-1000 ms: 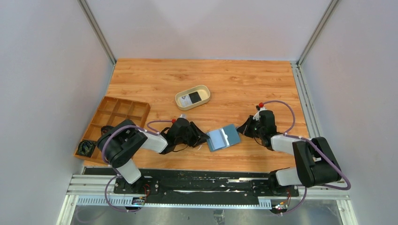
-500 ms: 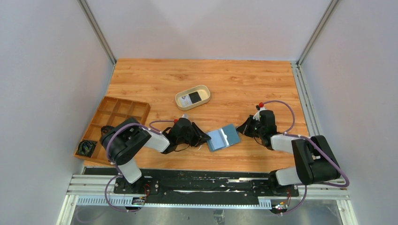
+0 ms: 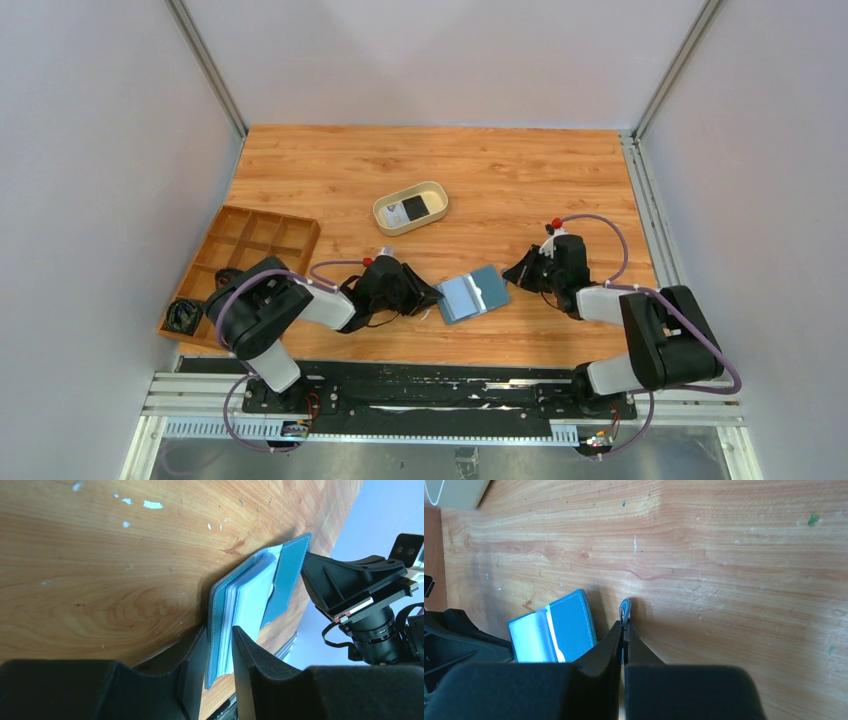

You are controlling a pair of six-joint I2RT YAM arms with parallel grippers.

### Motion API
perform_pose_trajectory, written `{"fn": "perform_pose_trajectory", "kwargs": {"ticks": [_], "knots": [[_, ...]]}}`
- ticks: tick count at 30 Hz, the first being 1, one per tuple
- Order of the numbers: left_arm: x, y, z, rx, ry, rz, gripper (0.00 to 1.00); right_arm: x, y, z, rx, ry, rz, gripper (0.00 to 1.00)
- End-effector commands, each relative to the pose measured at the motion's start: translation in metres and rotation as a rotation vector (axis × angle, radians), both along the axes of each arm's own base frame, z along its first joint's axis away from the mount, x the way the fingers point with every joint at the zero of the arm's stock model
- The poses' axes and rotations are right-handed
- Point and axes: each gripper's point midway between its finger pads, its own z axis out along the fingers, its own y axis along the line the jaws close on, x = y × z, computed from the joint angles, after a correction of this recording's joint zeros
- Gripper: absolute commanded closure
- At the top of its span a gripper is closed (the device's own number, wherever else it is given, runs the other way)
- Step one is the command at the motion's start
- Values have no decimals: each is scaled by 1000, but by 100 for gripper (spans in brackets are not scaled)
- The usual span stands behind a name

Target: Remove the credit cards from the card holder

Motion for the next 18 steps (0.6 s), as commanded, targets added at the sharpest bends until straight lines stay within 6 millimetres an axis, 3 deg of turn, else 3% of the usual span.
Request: {"fn": "perform_pose_trajectory", "kwargs": {"ticks": [1,14,18], "knots": [[-9,22,-23,101,36,45,65,-15,-9,-22,-12,81,-24,100],[-7,18,-24,91,35,39,70,-17,-5,-27,20,97,-18,100],[-7,19,-24,90,35,44,79,-18,-4,-29,24,99,-17,100]]}}
